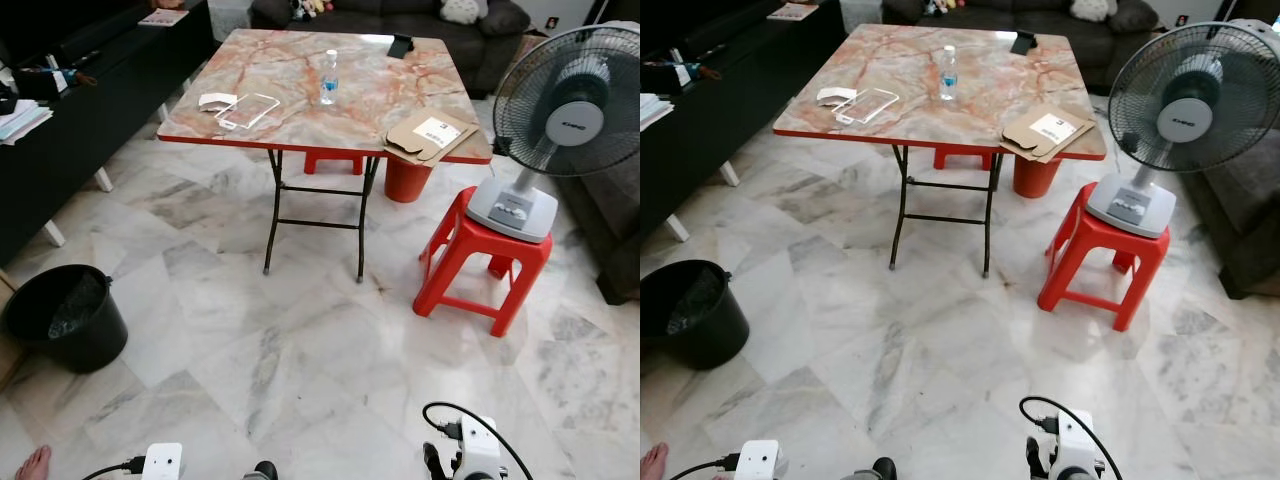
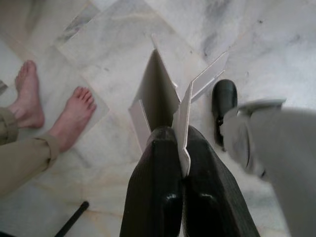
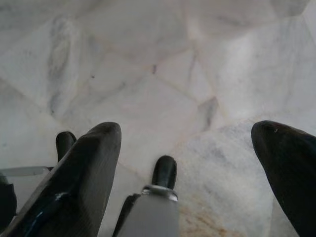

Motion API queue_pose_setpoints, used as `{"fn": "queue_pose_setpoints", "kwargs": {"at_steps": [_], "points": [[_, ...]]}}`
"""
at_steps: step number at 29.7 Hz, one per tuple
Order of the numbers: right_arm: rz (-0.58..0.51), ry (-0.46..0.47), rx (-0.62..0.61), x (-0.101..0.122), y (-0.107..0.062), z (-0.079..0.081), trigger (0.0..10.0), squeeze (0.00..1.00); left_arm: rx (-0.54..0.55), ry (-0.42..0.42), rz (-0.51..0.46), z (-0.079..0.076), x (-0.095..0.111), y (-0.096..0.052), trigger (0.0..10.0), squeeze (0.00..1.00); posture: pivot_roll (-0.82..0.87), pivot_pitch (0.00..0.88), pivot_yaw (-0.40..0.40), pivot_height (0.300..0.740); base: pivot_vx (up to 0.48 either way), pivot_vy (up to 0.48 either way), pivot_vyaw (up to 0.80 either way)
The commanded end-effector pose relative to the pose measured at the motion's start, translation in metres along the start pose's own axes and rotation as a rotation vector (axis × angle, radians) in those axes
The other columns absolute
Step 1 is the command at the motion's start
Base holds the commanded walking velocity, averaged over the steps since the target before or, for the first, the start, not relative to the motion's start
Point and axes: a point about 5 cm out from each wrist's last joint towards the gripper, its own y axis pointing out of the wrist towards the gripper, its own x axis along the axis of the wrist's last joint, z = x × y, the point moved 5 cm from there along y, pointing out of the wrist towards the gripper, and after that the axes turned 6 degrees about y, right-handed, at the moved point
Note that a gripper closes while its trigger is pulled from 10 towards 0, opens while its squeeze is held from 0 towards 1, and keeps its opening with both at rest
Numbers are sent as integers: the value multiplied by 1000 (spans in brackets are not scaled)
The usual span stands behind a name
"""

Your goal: Picking trash to rubbish bin

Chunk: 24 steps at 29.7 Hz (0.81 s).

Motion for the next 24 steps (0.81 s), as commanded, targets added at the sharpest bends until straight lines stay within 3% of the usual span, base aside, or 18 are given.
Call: {"fn": "queue_pose_setpoints", "kwargs": {"at_steps": [1, 5, 11, 15, 20, 24], "points": [[-27, -22, 22, 10, 3, 8, 10000, 0, -4, 19, 39, -2, -15, -3, 10000, 0, 52, 143, -27, 740, 0, 0, 644], [-24, 19, 18, 9, 3, 10, 10000, 0, 6, 8, 44, 0, -17, -4, 10000, 0, 50, 137, -26, 740, 0, 0, 192], [-5, -3, 5, 4, 2, 8, 10000, 0, 10, 10, 72, 2, -28, -7, 10000, 0, 55, 149, -25, 740, 0, 0, 0], [-5, -13, -3, 2, 1, 5, 10000, 0, 11, 6, 78, 2, -31, -8, 10000, 0, 59, 163, -20, 740, 254, 0, 0], [-10, 2, -12, 1, 1, 3, 10000, 0, 14, 4, 80, 2, -32, -8, 10000, 0, 64, 174, -19, 740, 261, 0, 673], [-10, 62, -35, 0, 0, -1, 10000, 0, 16, 5, 79, 3, -32, -8, 10000, 0, 66, 183, -13, 740, 262, 0, 0]]}}
